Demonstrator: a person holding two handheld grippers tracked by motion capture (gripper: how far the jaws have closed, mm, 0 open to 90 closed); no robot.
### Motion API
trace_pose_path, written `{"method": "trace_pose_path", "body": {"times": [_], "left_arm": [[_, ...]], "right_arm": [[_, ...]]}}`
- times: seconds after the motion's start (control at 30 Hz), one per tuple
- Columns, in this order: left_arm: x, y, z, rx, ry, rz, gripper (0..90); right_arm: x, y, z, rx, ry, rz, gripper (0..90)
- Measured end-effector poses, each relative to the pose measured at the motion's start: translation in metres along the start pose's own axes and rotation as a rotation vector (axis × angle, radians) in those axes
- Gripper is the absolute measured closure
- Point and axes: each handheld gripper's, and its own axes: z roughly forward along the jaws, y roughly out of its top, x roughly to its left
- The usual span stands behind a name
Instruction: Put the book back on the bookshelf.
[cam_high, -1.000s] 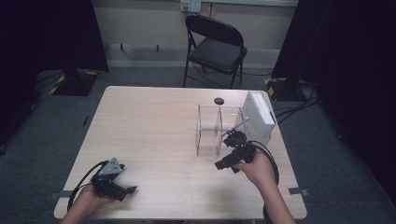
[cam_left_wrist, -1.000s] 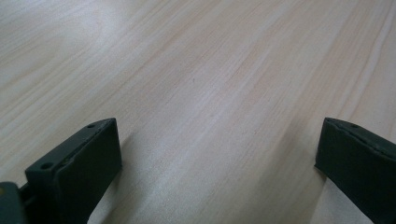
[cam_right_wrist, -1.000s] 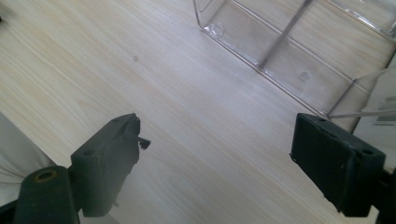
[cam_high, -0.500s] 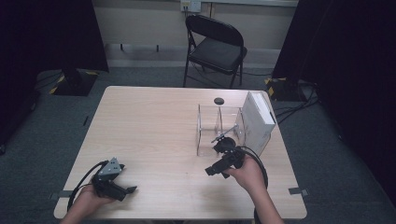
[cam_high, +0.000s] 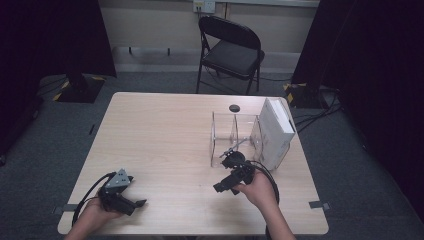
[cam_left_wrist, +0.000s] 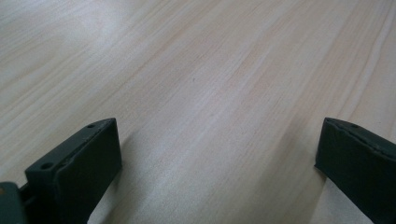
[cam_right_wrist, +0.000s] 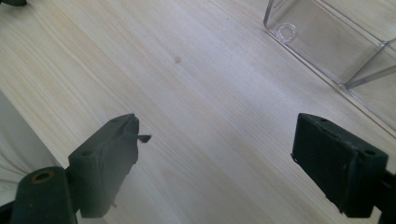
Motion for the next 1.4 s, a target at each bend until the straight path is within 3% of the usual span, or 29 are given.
{"method": "trace_pose_path", "body": {"times": [0.97,1.4], "left_arm": [[0.0,0.0,0.0,0.0,0.0,0.0,0.0],[0.0,0.0,0.0,0.0,0.0,0.0,0.0]], "right_arm": [[0.02,0.008,0.029,0.009,0.052,-0.056,13.7],[0.028,0.01,0.05,0.01,0.071,-0.074,13.9]]}}
